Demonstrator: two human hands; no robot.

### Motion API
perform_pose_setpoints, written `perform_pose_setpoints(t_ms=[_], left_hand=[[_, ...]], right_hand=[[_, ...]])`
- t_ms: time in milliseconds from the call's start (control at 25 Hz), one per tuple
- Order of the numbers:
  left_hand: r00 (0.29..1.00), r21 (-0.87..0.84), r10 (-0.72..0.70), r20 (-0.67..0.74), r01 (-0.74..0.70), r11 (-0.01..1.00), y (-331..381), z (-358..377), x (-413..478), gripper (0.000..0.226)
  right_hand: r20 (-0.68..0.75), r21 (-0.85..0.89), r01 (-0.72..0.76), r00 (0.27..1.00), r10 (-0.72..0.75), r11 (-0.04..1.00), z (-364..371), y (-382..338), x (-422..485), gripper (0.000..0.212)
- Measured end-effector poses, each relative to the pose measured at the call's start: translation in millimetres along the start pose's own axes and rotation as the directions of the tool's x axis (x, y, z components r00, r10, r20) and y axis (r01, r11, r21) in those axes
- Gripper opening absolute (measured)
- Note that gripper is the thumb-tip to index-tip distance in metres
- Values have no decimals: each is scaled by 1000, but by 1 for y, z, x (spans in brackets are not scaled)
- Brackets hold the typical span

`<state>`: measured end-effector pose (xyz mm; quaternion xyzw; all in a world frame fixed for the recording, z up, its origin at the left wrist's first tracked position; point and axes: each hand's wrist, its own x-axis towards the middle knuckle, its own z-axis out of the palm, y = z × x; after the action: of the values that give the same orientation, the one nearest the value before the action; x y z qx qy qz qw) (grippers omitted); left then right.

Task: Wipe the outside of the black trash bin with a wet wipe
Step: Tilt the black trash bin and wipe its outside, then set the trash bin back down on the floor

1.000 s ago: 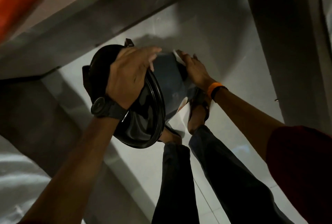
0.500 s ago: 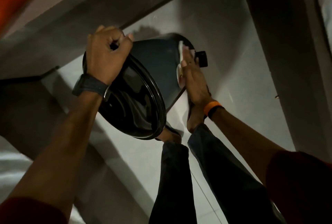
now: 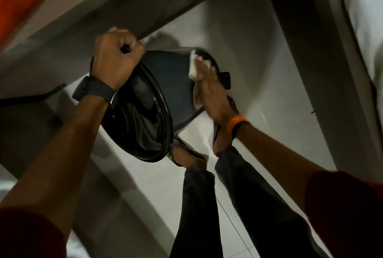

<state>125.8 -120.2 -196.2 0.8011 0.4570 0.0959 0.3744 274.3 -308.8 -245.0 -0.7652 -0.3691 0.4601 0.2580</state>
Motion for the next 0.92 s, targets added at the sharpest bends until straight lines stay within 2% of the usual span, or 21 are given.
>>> perform_pose_setpoints(t_ms=[80, 120, 160, 200, 240, 280, 320, 360, 480, 560, 640, 760, 840, 880, 920], left_hand=[[1000, 8, 2, -5, -2, 1000, 0, -1, 7, 38], [1000, 22, 19, 9, -19, 1000, -2, -3, 11, 40], [998, 39, 44, 45, -46, 998, -2, -5, 13, 41], [993, 56, 71, 93, -77, 995, -1, -7, 15, 41], [986, 80, 103, 134, -114, 990, 4, -9, 16, 42], [977, 113, 138, 164, -158, 981, 13, -9, 15, 40], [962, 152, 187, 197, -219, 964, 25, -4, 13, 36], [938, 201, 251, 240, -301, 932, 38, 3, 10, 31], [798, 377, 409, 442, -579, 723, 79, 36, -6, 26], [685, 406, 375, 625, -695, 593, 96, 62, -14, 27], [586, 400, 316, 746, -774, 491, 106, 85, -19, 27], [473, 324, 249, 845, -824, 465, 121, 116, -22, 28], [407, 283, 224, 886, -856, 433, 127, 130, -28, 29], [395, 277, 229, 890, -866, 416, 130, 134, -32, 30], [414, 287, 257, 873, -863, 415, 133, 135, -36, 29]], right_hand=[[28, 148, 322, 944, -329, 935, 19, -16, -50, 52], [66, 132, 416, 902, -427, 900, 24, -11, -54, 52], [41, 99, 414, 907, -419, 905, 24, -8, -46, 52], [-31, 84, 292, 957, -290, 953, 20, -4, -27, 51], [-101, 132, 62, 994, -49, 989, 14, 2, -3, 48], [-129, 165, -174, 972, 196, 971, 5, 7, 19, 45], [-116, 182, -359, 917, 382, 916, -1, 13, 34, 43], [-113, 186, -459, 868, 483, 869, -1, 21, 39, 40], [-41, 329, -545, 808, 588, 771, 11, 26, 14, 28], [-53, 377, -537, 801, 597, 754, 13, 36, -5, 35], [-123, 311, -527, 803, 583, 791, 7, 44, -10, 41], [-277, 141, -552, 775, 568, 822, -12, 60, -16, 43], [-345, 133, -560, 747, 568, 818, -26, 71, -29, 38], [-367, 151, -567, 728, 579, 809, -34, 74, -38, 29], [-364, 159, -578, 719, 592, 801, -42, 78, -48, 16]])
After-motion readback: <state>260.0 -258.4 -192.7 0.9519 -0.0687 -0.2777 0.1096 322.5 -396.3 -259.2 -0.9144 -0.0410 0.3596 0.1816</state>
